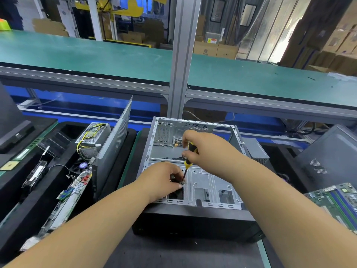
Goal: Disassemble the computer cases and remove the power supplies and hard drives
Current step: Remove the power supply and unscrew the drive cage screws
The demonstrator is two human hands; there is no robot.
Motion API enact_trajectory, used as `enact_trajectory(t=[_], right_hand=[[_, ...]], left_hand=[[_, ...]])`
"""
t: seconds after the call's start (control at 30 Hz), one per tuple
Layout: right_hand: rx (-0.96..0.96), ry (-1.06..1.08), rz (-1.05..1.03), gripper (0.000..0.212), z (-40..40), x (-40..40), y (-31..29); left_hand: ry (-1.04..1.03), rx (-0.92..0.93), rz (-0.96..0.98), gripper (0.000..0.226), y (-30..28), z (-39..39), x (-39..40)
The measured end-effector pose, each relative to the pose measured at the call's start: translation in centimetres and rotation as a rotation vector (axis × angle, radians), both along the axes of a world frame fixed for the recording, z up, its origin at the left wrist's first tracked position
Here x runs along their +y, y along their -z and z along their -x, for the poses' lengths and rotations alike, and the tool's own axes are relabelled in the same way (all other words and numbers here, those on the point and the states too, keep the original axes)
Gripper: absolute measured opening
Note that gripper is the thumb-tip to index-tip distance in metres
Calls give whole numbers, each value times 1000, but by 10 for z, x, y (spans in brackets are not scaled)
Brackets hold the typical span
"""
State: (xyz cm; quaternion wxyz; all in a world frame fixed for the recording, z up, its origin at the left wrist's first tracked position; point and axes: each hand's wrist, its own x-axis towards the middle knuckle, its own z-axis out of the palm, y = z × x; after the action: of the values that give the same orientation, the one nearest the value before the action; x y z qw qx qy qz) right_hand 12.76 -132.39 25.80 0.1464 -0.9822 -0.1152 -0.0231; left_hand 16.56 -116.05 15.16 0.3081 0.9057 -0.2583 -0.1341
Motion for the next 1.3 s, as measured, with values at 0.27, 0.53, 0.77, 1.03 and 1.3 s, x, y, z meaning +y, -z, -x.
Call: enact_trajectory(t=[0.27, 0.53, 0.77, 1.03, 1.3], right_hand=[[25, 16, -130, 22, 5, -6, -4], [-24, 68, -274, 15, 9, -13, -11], [-58, 95, -308, 14, 13, -22, -12], [-111, 160, -378, 12, 23, -49, -10], [-467, 502, -711, 11, 69, -138, 4]], left_hand=[[9, -2, -10, 11, -2, 1, 0], [-8, -62, -28, 9, -4, 4, -3], [-53, -46, 17, 9, -4, 4, -7], [-57, 34, 137, 8, -6, 0, -26], [-31, 197, 345, 8, -16, 15, -112]])
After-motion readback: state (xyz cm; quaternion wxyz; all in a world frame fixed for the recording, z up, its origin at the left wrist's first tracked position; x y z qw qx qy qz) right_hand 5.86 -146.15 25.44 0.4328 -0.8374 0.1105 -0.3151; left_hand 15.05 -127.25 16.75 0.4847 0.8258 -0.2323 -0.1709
